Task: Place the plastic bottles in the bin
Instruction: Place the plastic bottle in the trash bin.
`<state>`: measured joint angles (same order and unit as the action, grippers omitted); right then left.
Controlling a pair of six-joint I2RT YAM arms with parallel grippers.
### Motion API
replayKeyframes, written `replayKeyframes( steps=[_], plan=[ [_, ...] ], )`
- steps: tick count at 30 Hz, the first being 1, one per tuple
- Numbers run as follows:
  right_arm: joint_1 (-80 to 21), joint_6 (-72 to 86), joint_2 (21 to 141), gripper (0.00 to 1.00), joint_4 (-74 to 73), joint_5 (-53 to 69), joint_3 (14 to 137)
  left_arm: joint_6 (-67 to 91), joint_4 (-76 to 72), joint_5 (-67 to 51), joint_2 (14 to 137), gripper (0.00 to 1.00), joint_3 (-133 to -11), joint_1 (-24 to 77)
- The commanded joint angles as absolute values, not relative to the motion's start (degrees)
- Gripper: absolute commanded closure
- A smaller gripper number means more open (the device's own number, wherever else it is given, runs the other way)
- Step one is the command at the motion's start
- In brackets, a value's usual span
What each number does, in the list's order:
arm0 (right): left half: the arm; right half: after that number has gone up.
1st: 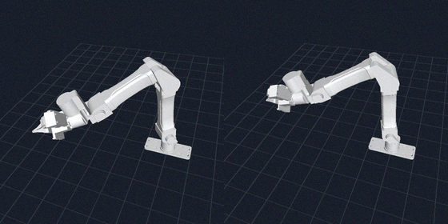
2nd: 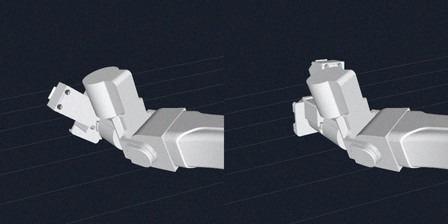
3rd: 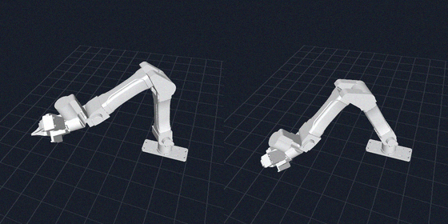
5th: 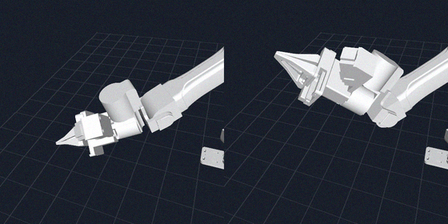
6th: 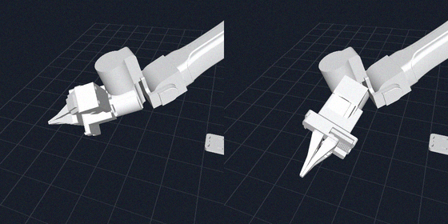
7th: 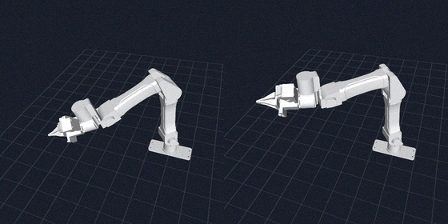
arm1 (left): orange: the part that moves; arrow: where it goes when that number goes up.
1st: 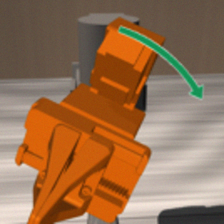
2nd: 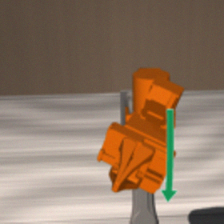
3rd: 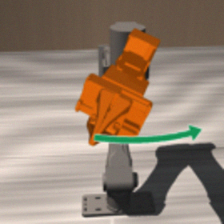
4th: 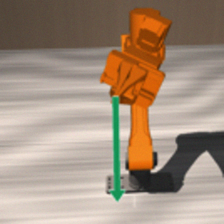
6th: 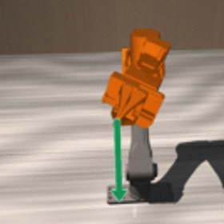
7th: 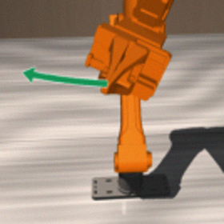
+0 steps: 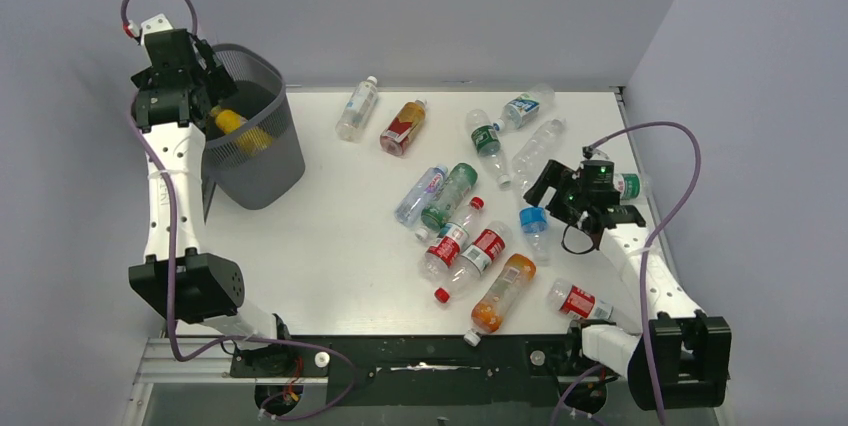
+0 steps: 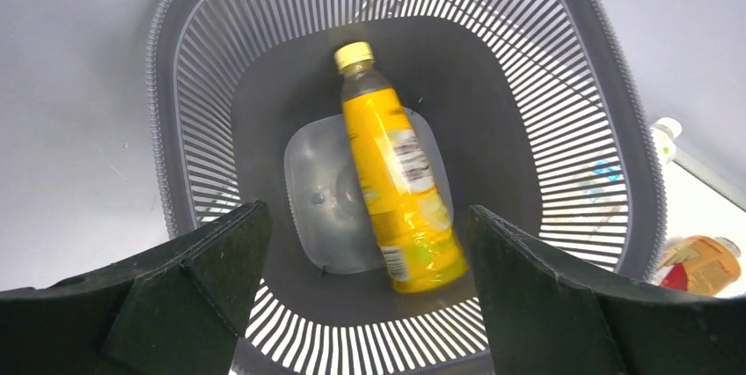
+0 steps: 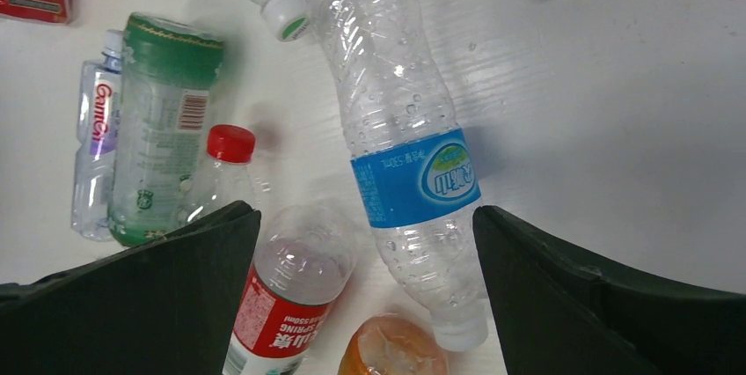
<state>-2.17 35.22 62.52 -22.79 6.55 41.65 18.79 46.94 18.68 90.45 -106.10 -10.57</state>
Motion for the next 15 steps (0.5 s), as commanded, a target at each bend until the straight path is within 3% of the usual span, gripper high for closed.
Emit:
replayKeyframes(
  steps=[1, 15],
  plan=[
    [-1.8, 31.8, 66.0, 0.01, -20.4, 3.4, 44.3, 18.5, 44.3, 15.6, 86.0, 0.17, -107.2, -10.9],
    [-3.8, 26.4, 76.7, 0.03, -18.6, 1.5, 47.1, 19.1, 44.8, 7.9, 81.2, 0.16, -104.0, -10.7]
  ],
)
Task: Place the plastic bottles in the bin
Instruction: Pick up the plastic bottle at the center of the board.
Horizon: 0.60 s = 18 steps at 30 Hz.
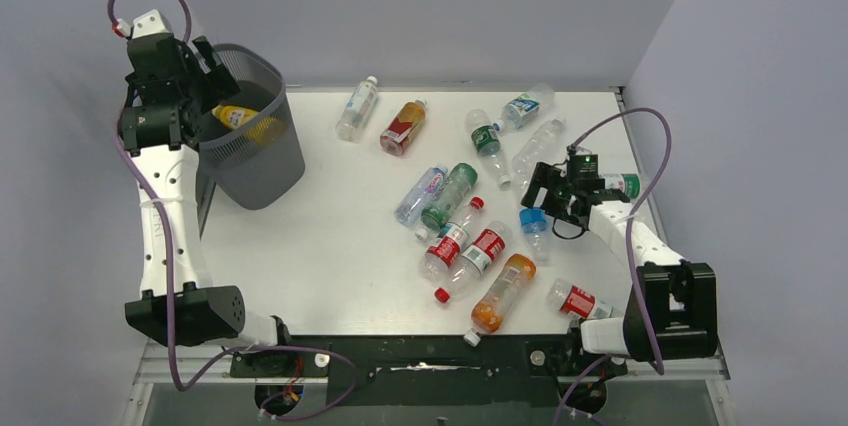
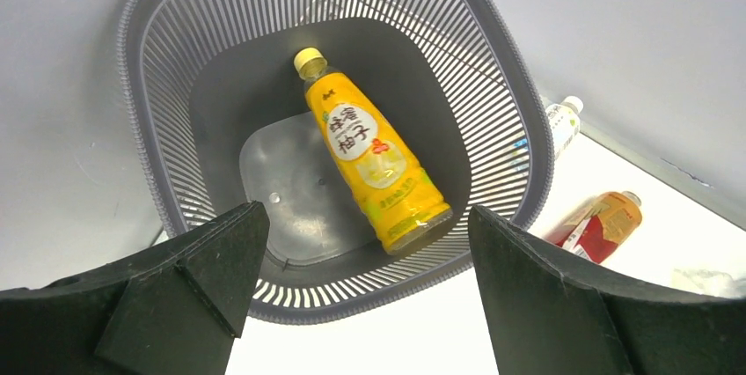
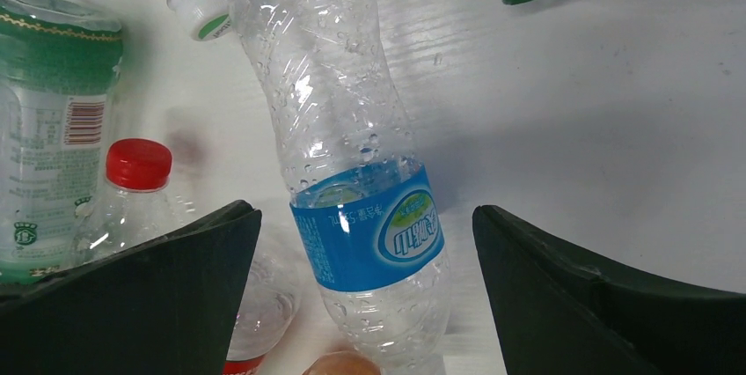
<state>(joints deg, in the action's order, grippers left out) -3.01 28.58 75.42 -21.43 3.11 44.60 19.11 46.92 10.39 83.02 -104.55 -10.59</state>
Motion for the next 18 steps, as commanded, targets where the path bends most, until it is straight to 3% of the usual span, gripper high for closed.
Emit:
replayKeyframes(
  steps=[1, 14, 18],
  plan=[
    [-3.9, 26.4, 77.2, 0.03, -18.5, 1.4, 47.2, 19.1, 44.7, 7.7, 80.9, 0.16, -103.8, -10.7],
    [-5.0, 25.2, 81.8, 0.03, -17.5, -0.6, 46.9, 20.1, 42.0, 7.1, 81.3, 0.15, -96.2, -10.6],
    [-5.4, 24.9, 82.9, 0.07, -16.8, -0.3, 46.8, 20.5, 40.5, 7.4, 81.0, 0.15, -93.7, -10.5]
  ],
)
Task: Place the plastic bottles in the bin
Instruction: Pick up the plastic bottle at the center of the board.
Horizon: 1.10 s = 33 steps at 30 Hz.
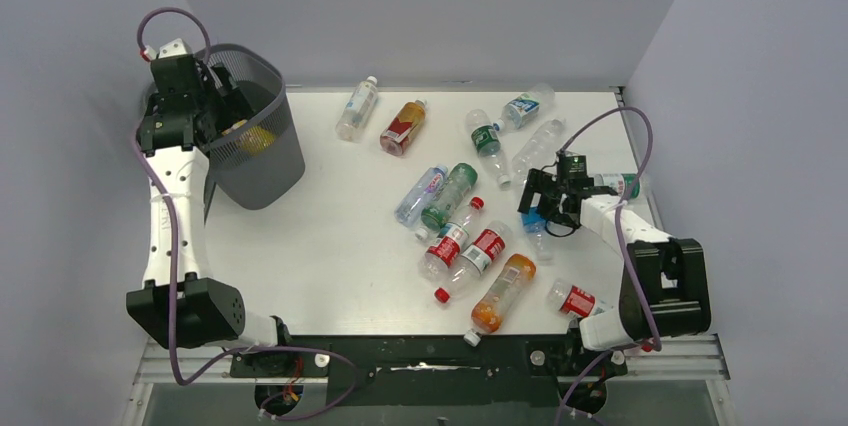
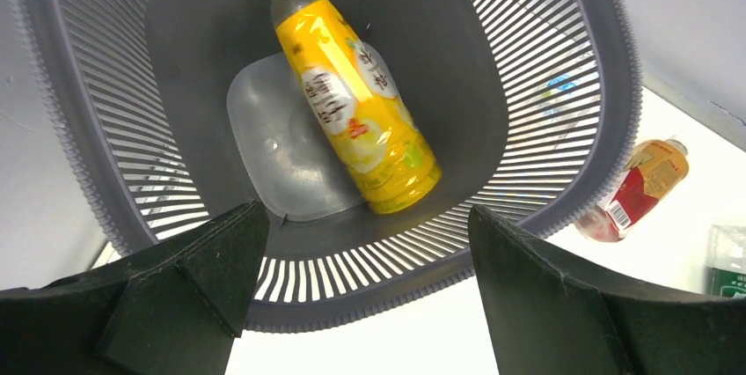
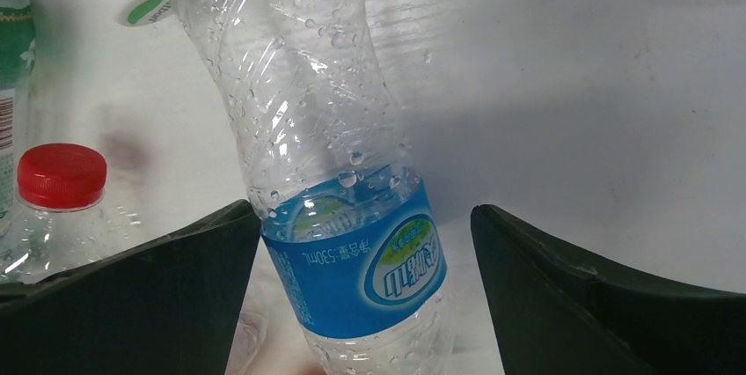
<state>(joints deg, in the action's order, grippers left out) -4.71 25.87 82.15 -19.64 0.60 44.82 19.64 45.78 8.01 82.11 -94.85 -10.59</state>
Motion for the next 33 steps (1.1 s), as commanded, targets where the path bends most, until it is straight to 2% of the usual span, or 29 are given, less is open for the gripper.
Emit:
replayKeyframes(
  steps=[1, 9, 17, 21, 27, 33],
  plan=[
    [-5.5, 24.9, 83.1, 0.08, -16.6, -0.2, 46.7, 20.5, 40.5, 7.6, 81.3, 0.15, -93.2, -10.5],
    [-6.3, 24.8, 84.3, 0.19, -15.1, 0.7, 45.9, 20.2, 39.6, 9.8, 83.6, 0.15, -90.2, -10.5],
    [-6.5, 24.2, 83.5, 0.49, -14.9, 1.2, 45.9, 21.3, 39.0, 10.6, 86.1, 0.15, -90.0, -10.0],
    [-6.5, 23.6, 82.0, 0.58, -15.6, 1.2, 46.6, 21.9, 38.5, 10.4, 84.7, 0.15, -90.7, -9.2],
    [-6.5, 23.5, 79.0, 0.61, -17.6, 1.3, 48.3, 21.9, 39.9, 6.8, 83.1, 0.15, -93.5, -7.2],
    [-6.5, 23.7, 75.2, 0.61, -20.1, 1.8, 50.7, 22.3, 38.1, -3.0, 79.7, 0.15, -93.1, -3.2]
  ],
)
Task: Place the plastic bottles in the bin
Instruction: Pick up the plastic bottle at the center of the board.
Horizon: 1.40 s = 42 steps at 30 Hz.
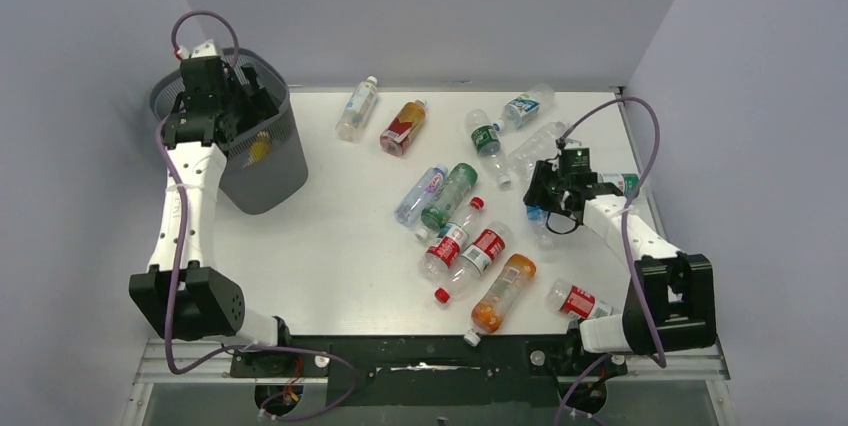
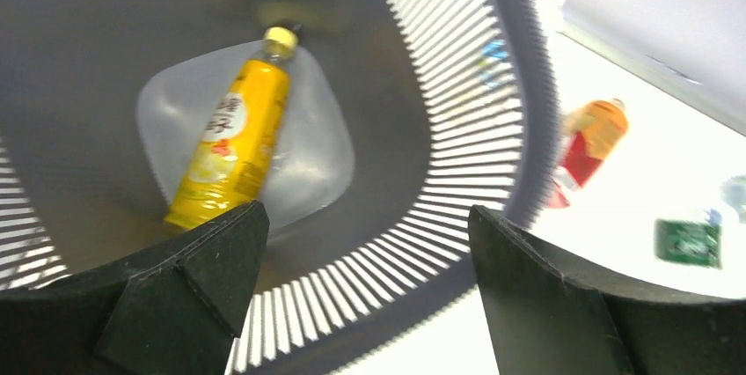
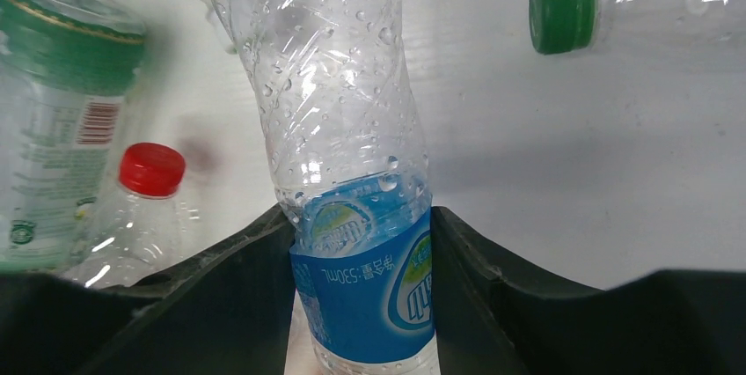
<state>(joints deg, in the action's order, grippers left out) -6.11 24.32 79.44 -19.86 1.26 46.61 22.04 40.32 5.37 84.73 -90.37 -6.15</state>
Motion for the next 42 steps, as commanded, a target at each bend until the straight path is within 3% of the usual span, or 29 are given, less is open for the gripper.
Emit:
replayKeyframes(
  steps=[1, 15, 29, 42],
  plan=[
    [-6.5, 23.7, 74.4, 0.61, -20.6, 2.0, 51.2, 22.6, 37.6, -4.6, 79.2, 0.15, -92.6, -2.3],
    [-6.5, 24.1, 65.9, 0.59, -23.9, 12.9, 60.0, 32.0, 22.0, -23.3, 72.3, 0.15, -79.6, 3.8],
    [-6.5, 29.5, 60.8, 0.58, -14.8, 32.2, 62.6, 37.2, 14.1, -24.1, 71.7, 0.15, -76.0, 12.6],
    [-7.4, 45.0, 59.9, 0.57, 6.3, 47.0, 57.1, 45.7, -2.2, -21.2, 70.5, 0.15, -67.7, 20.5]
  ],
)
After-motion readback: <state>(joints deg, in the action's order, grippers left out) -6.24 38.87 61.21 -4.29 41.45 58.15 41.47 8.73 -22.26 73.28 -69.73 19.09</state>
